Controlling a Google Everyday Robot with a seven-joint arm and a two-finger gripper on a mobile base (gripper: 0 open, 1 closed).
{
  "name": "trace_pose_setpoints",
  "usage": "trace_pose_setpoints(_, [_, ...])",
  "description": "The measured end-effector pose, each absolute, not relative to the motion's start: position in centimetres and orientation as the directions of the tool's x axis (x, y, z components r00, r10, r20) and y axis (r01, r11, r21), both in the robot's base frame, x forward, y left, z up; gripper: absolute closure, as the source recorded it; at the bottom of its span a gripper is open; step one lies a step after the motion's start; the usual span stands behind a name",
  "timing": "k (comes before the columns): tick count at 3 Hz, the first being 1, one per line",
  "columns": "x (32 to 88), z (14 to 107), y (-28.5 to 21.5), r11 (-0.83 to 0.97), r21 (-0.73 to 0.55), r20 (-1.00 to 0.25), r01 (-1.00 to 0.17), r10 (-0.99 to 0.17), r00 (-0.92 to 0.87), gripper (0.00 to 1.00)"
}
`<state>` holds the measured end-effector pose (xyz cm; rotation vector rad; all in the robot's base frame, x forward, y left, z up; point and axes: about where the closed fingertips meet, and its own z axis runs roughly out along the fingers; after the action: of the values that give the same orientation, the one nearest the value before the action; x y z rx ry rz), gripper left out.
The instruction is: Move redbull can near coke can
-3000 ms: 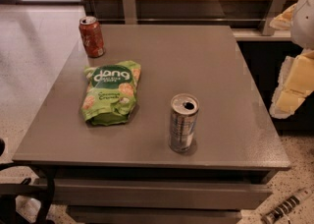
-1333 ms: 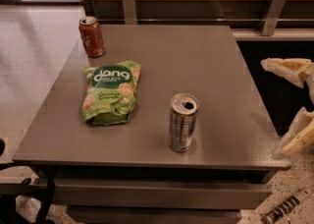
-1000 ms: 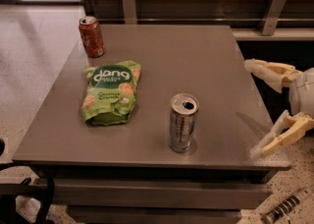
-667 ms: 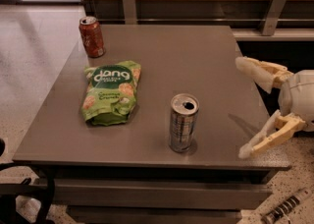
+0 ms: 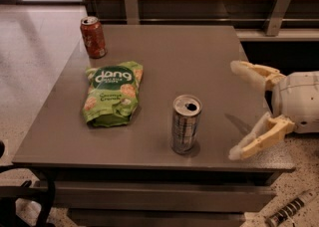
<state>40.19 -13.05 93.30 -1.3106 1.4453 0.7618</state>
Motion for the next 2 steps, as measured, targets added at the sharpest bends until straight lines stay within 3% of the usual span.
trace_pose_setpoints(2, [41.5, 88.9, -11.3, 0.286, -0.134, -0.944, -0.949, -0.327, 0.035, 0.00])
